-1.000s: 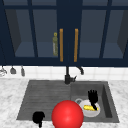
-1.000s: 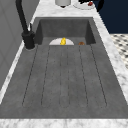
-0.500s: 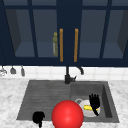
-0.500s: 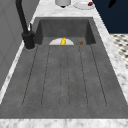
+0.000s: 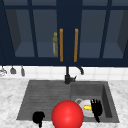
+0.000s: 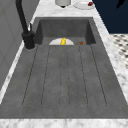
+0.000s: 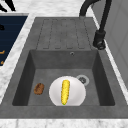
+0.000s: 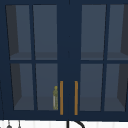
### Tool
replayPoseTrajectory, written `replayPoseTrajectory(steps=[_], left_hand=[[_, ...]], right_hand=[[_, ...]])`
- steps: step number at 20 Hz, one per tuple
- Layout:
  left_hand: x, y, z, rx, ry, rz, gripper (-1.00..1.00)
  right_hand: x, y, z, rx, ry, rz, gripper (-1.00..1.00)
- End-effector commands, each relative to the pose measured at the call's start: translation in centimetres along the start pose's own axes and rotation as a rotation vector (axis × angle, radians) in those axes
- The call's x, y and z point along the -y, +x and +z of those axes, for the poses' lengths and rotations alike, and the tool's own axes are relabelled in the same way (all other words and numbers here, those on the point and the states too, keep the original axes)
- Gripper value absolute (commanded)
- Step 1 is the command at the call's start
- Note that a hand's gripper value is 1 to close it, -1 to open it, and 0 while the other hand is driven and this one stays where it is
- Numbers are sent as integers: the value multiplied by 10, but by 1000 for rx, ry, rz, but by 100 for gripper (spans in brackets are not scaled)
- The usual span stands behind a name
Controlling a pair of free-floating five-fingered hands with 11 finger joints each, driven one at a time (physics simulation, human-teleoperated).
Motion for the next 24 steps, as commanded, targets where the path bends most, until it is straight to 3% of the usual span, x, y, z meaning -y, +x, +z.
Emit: replayPoseTrajectory(steps=[1,18,19,20,22,23,24], left_hand=[[0,0,0,0,0,0,0],[0,0,0,0,0,0,0],[0,0,0,0,0,0,0],[0,0,0,0,0,0,0],[0,0,0,0,0,0,0],[0,0,0,0,0,-2,-100],[0,0,-1,-12,12,3,-100]], right_hand=[[-8,-4,18,30,-33,-89,-100],[-42,-8,112,-6,-75,-138,-100],[-40,-9,108,-3,-71,-136,-100],[-38,-7,105,4,-50,-73,-100],[-40,-7,107,3,-42,-69,-100],[-41,-7,107,3,-41,-69,0],[-41,-7,107,5,-44,-58,0]])
